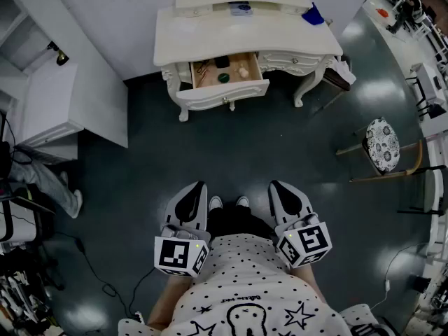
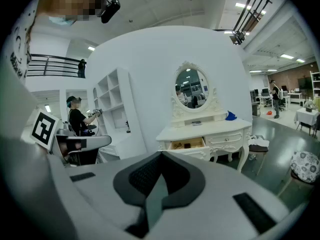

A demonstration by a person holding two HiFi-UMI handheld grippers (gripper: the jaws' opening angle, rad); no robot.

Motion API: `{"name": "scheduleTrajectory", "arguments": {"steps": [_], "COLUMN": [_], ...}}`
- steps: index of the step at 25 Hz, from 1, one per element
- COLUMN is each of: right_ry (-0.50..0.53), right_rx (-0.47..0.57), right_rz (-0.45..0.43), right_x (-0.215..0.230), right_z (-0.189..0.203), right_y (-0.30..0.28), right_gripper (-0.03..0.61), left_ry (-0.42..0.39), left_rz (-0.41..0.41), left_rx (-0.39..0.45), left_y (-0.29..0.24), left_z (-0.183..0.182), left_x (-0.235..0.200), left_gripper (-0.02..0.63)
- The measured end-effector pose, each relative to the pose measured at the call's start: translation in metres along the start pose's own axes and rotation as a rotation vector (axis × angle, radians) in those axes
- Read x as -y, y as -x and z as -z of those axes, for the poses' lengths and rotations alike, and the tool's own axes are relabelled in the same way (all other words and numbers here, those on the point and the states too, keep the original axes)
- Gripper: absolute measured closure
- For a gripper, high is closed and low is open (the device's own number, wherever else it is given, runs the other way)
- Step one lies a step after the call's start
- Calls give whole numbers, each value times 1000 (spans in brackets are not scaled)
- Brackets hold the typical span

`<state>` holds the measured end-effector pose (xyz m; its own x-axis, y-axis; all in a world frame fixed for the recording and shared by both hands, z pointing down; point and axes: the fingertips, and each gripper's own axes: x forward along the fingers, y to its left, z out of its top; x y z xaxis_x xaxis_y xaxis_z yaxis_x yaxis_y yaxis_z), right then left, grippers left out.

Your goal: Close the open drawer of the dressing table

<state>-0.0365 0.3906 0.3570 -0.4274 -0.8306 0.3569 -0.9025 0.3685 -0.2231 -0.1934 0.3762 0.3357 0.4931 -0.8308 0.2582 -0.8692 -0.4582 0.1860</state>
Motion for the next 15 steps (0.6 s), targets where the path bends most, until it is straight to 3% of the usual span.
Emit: {"name": "scheduleTrajectory", "arguments": {"steps": [15], "right_ry": [-12], "right_rx": [19], "right_rz": [13], "right_x": [15], "right_z": [3], "right_y": [16], "right_gripper": [569], "left_ry": [-5], "left_rz": [-7], "left_rx": [24], "left_y": [-1], "left_z": [-2], "left_x": [14], "left_gripper": [601]}}
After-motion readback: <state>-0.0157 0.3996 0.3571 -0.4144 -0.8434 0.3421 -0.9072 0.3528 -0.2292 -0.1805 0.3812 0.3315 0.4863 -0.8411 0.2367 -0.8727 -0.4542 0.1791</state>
